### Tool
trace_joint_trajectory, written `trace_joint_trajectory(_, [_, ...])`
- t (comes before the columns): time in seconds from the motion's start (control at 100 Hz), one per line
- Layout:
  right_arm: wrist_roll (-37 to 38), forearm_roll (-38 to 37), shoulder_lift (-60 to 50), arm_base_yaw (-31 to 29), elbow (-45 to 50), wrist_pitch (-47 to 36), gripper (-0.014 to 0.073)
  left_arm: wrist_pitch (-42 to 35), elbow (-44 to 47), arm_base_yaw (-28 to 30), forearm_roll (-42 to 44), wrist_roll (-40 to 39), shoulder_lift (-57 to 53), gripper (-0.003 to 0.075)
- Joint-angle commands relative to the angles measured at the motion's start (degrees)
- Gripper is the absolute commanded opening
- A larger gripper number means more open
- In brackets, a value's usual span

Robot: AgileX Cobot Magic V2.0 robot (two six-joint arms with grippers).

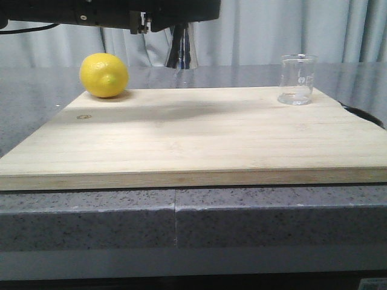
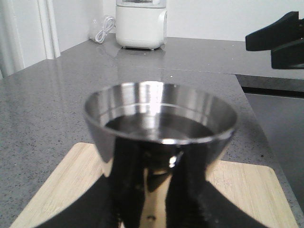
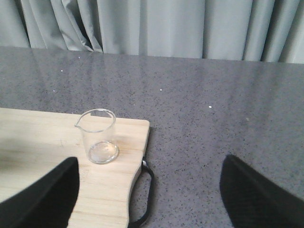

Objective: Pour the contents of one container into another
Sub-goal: 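Withdraw the right gripper upward while the left gripper holds the jigger, then lower the filled jigger back onto the board with the left gripper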

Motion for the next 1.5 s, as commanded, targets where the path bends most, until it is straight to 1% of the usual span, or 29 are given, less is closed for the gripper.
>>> trace_joint_trajectory(0.0, [-0.7,-0.91,-0.73,-0.45,-1.41,-4.82,0.0545,6.03,-1.62,-0.49,-5.32,-0.53,-3.38,0.0205])
trace_joint_trajectory(1.05, [-0.7,-0.91,-0.73,-0.45,-1.41,-5.71,0.0545,5.91,-1.62,-0.49,-5.43,-0.53,-3.38,0.0205])
trace_joint_trajectory(1.27, [-0.7,-0.91,-0.73,-0.45,-1.41,-5.71,0.0545,6.65,-1.62,-0.49,-5.43,2.84,-3.27,0.0205])
trace_joint_trajectory(1.49, [-0.7,-0.91,-0.73,-0.45,-1.41,-5.71,0.0545,6.64,-1.62,-0.49,-5.43,2.83,-1.56,0.0205])
